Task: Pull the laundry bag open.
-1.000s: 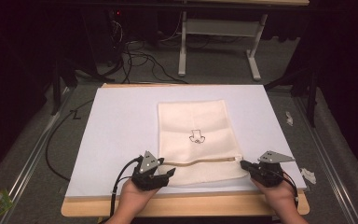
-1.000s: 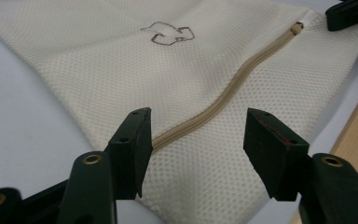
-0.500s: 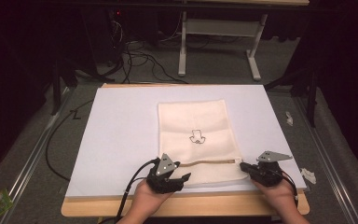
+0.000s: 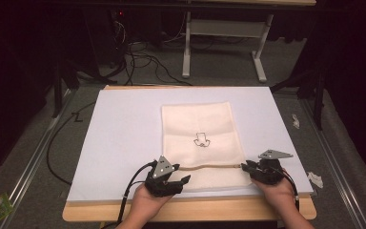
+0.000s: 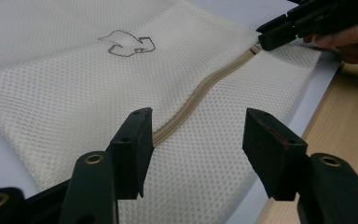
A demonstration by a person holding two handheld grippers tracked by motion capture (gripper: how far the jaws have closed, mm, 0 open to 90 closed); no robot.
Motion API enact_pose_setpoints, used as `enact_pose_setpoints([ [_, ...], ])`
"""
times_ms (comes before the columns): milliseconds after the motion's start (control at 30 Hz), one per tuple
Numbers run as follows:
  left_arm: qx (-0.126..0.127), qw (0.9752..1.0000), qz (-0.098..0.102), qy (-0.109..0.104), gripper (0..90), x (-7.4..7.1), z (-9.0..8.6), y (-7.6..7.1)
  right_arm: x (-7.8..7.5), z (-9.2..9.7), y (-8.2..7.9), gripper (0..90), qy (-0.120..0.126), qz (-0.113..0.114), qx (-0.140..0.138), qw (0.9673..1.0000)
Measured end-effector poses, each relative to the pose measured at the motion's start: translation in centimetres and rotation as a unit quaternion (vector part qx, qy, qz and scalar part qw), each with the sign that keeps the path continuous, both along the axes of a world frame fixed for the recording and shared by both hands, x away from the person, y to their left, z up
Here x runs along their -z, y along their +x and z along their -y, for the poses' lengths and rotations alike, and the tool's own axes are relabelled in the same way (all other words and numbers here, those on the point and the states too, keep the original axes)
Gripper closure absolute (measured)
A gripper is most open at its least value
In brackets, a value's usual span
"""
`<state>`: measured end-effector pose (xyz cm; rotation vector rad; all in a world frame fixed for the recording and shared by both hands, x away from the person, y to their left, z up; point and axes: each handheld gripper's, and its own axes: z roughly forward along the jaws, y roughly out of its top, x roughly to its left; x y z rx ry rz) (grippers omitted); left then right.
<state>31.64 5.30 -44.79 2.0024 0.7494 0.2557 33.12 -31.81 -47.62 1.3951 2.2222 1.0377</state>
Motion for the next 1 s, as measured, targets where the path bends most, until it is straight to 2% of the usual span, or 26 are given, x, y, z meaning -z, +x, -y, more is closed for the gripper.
enact_pose_setpoints([
  [67,0.001,1.0000,-0.003,0.001,43.5,0.1,0.2,0.1,-0.1,-0.2,-0.1,83.7,-0.004,0.003,-0.010,0.9999],
  [133,0.003,1.0000,-0.002,0.004,44.3,0.2,0.5,0.0,-0.4,-0.4,-0.2,84.5,-0.016,0.011,-0.016,0.9997],
  [200,0.005,1.0000,-0.006,0.004,45.7,0.1,0.8,0.0,-0.8,-0.5,-0.5,84.5,-0.016,0.022,-0.021,0.9994],
  [267,0.015,0.9996,-0.021,-0.014,47.9,-0.2,1.6,0.2,-1.4,-0.5,-0.7,84.5,-0.011,0.035,-0.023,0.9991],
  [333,0.026,0.9994,-0.021,-0.010,51.1,-0.4,2.9,0.4,-1.9,-0.5,-0.9,84.4,-0.005,0.046,-0.026,0.9986],
  [400,0.036,0.9981,-0.036,-0.035,53.4,-0.4,4.5,0.9,-2.3,-0.5,-1.1,84.3,-0.005,0.057,-0.028,0.9980],
  [433,0.038,0.9978,-0.038,-0.039,54.5,-0.3,5.7,1.3,-2.4,-0.6,-1.2,84.3,0.000,0.059,-0.025,0.9980],
  [467,0.039,0.9979,-0.038,-0.037,56.0,-0.2,6.2,1.4,-2.6,-0.5,-1.2,84.3,0.003,0.063,-0.027,0.9976],
  [500,0.044,0.9975,-0.041,-0.036,57.2,0.1,7.5,1.8,-2.6,-0.5,-1.2,84.4,0.003,0.064,-0.028,0.9975],
  [600,0.051,0.9961,-0.058,-0.043,60.3,0.5,10.0,2.4,-2.9,-0.6,-1.4,84.4,0.004,0.073,-0.033,0.9968],
  [700,0.052,0.9962,-0.062,-0.030,61.8,0.9,12.4,2.8,-3.1,-0.6,-1.5,84.4,0.010,0.078,-0.036,0.9962],
  [867,0.036,0.9965,-0.065,-0.037,67.9,1.5,14.2,3.4,-3.2,-0.8,-1.6,84.4,0.019,0.082,-0.044,0.9954],
  [1000,0.030,0.9965,-0.060,-0.050,72.6,2.0,15.2,3.4,-3.3,-1.0,-1.6,84.4,0.014,0.084,-0.048,0.9952],
])
